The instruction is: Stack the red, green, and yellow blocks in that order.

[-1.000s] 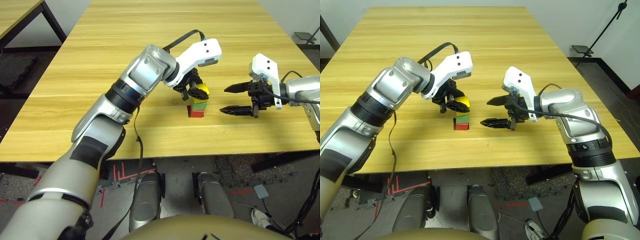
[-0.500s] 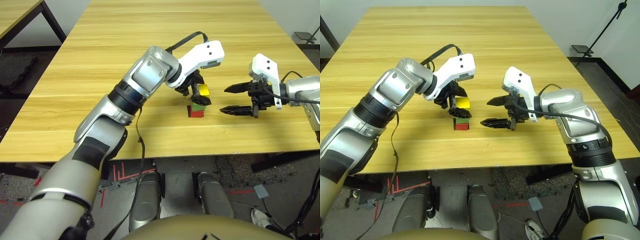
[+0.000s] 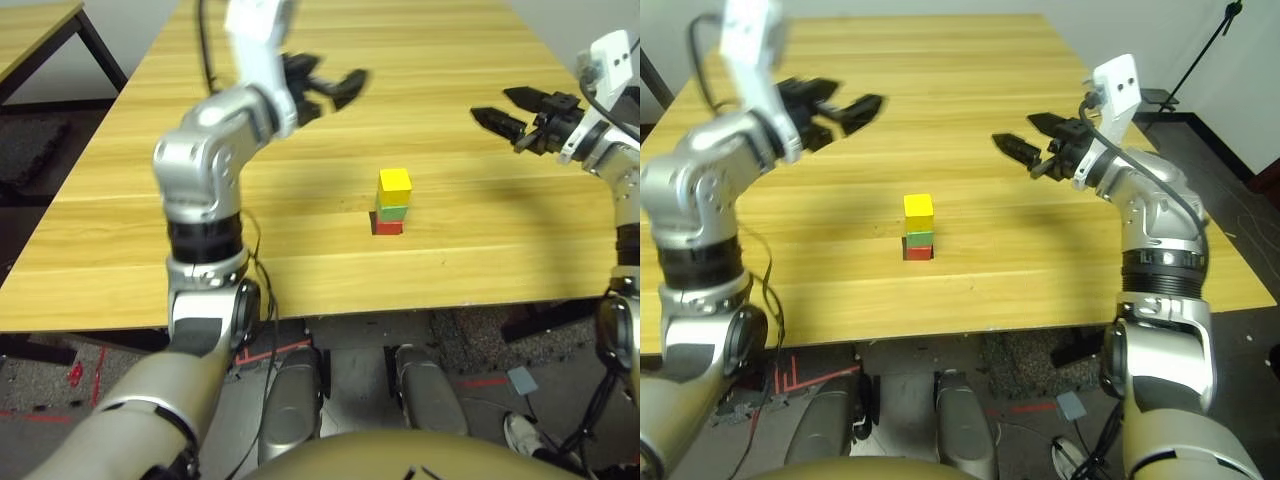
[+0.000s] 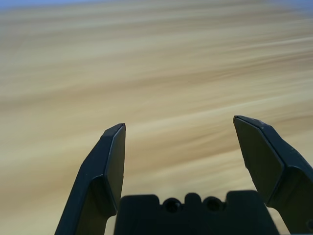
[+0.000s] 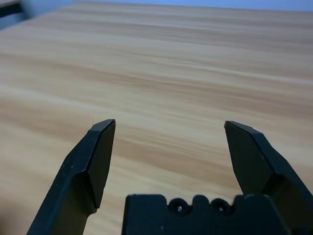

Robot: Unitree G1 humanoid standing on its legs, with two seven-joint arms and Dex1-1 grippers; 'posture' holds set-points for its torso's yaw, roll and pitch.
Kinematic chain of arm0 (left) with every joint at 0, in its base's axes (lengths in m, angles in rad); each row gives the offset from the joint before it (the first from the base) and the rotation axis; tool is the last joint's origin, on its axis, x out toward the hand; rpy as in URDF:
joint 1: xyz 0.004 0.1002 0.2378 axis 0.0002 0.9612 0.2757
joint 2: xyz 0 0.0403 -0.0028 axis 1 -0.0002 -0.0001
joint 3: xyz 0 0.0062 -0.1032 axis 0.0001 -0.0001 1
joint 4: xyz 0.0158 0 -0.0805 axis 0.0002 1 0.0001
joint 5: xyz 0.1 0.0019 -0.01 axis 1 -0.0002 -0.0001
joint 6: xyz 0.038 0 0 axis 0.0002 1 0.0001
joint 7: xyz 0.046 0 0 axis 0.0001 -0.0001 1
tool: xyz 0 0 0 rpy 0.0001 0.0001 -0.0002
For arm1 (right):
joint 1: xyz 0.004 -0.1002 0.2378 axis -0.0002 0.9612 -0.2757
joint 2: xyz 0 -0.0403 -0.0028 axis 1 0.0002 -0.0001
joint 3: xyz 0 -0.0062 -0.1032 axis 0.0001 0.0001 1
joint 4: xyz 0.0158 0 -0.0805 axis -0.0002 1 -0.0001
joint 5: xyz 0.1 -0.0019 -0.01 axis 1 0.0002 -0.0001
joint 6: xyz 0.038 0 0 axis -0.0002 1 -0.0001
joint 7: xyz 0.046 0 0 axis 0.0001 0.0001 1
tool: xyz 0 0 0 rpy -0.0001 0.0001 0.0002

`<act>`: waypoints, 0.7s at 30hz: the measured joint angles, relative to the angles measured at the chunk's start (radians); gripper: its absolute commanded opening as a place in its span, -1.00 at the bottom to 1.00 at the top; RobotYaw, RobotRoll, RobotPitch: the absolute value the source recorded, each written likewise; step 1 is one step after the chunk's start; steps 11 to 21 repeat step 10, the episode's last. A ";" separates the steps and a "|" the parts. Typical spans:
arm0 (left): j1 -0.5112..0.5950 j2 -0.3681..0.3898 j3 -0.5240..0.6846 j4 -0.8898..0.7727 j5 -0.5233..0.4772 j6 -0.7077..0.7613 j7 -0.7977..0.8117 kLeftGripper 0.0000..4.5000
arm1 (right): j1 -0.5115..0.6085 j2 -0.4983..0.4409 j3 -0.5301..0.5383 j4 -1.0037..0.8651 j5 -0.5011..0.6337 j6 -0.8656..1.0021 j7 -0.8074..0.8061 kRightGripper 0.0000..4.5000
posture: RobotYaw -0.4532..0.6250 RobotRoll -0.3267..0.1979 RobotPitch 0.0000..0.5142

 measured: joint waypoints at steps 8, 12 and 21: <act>0.258 -0.120 -0.031 0.003 0.052 -0.417 0.170 0.99 | -0.009 -0.051 -0.025 0.347 -0.068 -0.303 -0.166 1.00 | 0.17 -0.30 -0.71; 0.285 -0.127 -0.052 0.023 0.061 -0.456 0.183 0.99 | -0.003 -0.051 -0.031 0.391 -0.073 -0.329 -0.195 1.00 | 0.17 -0.33 -0.70; 0.285 -0.127 -0.052 0.023 0.061 -0.456 0.183 0.99 | -0.003 -0.051 -0.031 0.391 -0.073 -0.329 -0.195 1.00 | 0.17 -0.33 -0.70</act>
